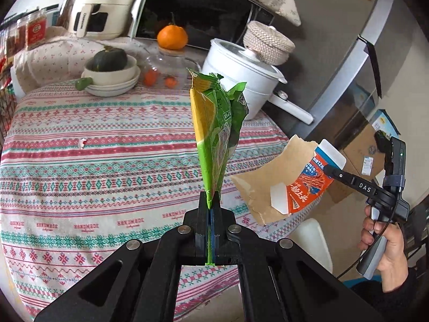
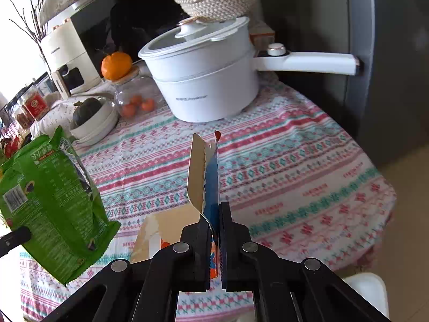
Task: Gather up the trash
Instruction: 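Grasp the green snack bag with the left tool while the right tool grasps the milk carton, then carry the bag and carton over the bin and open both tools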
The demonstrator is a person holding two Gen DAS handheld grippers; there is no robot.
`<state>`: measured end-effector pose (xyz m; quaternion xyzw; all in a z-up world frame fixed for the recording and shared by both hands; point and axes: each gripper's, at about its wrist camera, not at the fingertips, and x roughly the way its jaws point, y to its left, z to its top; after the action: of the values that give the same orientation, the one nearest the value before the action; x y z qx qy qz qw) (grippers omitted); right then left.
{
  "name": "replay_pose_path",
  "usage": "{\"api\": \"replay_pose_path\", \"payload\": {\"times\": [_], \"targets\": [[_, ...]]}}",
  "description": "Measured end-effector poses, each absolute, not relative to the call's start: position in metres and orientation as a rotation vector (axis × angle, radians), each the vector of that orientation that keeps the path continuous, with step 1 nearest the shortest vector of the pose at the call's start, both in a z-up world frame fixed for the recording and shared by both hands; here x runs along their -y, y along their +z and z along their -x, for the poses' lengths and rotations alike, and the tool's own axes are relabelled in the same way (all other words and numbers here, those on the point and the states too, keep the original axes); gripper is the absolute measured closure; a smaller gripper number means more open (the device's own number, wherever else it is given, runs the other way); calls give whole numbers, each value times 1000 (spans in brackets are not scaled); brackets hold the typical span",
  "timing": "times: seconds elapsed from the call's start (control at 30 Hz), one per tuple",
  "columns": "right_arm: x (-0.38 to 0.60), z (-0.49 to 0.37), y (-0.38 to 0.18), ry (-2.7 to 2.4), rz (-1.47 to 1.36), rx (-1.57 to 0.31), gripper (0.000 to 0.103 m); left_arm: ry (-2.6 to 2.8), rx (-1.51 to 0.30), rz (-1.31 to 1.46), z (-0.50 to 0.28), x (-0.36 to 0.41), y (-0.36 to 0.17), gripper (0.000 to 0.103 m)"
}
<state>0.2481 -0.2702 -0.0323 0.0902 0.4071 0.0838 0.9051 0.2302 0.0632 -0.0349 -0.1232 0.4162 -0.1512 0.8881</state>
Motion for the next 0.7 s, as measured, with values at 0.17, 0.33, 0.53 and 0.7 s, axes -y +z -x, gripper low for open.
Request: {"api": "replay_pose_path", "payload": {"times": [0.17, 0.33, 0.53, 0.7], "targets": [[309, -198, -19, 126, -211, -798, 100, -397, -868, 179, -211, -19, -34, 103], [345, -152, -9, 60, -219, -757, 100, -488, -892, 120, -192, 24, -40, 103], [380, -107, -11, -32, -230, -734, 100, -580, -891, 61, -168, 68, -39, 103], [400, -79, -11, -80, -288, -714, 100, -650, -883, 25, -151, 108, -38, 103]]}}
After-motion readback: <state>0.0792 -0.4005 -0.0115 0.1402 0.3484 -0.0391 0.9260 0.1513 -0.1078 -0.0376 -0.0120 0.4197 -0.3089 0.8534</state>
